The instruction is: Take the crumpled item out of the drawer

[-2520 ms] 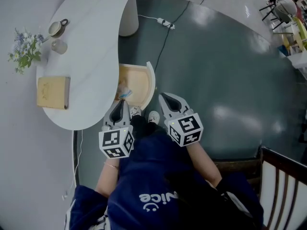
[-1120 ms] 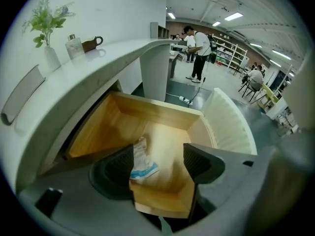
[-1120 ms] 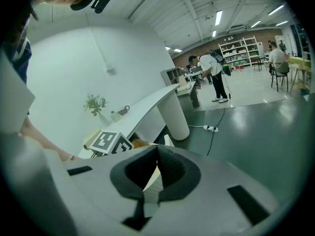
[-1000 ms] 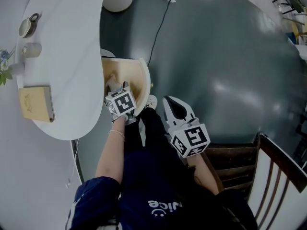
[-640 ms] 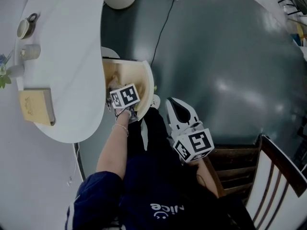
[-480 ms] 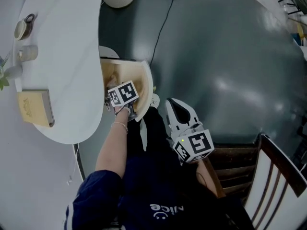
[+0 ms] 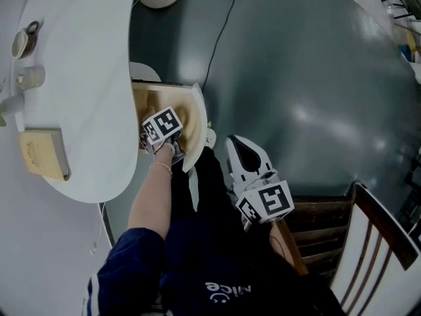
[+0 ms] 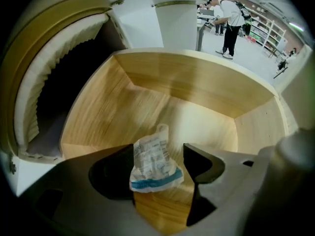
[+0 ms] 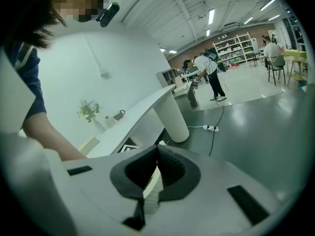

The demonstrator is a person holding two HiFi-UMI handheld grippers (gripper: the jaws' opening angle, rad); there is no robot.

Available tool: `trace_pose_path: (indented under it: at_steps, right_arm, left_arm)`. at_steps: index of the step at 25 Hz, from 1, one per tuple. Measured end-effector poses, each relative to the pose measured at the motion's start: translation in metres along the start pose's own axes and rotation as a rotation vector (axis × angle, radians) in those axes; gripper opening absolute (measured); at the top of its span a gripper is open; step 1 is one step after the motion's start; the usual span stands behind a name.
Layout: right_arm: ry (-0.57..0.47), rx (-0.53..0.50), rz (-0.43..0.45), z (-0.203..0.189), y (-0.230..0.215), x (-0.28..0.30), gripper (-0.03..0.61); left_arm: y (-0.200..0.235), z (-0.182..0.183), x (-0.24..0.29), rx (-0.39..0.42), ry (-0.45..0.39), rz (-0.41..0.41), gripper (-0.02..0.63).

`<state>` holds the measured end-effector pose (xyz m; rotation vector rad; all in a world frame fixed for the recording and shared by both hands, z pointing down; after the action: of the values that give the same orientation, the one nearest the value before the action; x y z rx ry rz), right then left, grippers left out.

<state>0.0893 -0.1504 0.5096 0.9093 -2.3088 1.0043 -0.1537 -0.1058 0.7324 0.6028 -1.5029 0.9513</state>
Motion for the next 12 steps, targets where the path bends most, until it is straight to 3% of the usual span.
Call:
trace_pose_path:
  at_steps: [6,12]
  right_arm:
    - [0.016,0.002,0.014,-0.003,0.002,0.012,0.007]
    - [0.013,0.001,0.01,-0.003,0.0,0.014,0.008]
  left_arm:
    - [0.004,0.006,0.013,-0.039,0.037,0.068,0.302]
    - [0.002,0.008,0.019,-0.088,0.061,0.024,0.296]
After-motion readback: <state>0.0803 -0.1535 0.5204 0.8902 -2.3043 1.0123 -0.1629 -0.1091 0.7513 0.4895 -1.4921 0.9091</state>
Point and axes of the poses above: the fingertips, and each gripper's own axes: x forward along the fingers, y to its left, z out of its top, the point moved 5 cm from there along -x, backward along the fingers, and after that the axes turned 10 degrees about y, right-handed, at the moved point
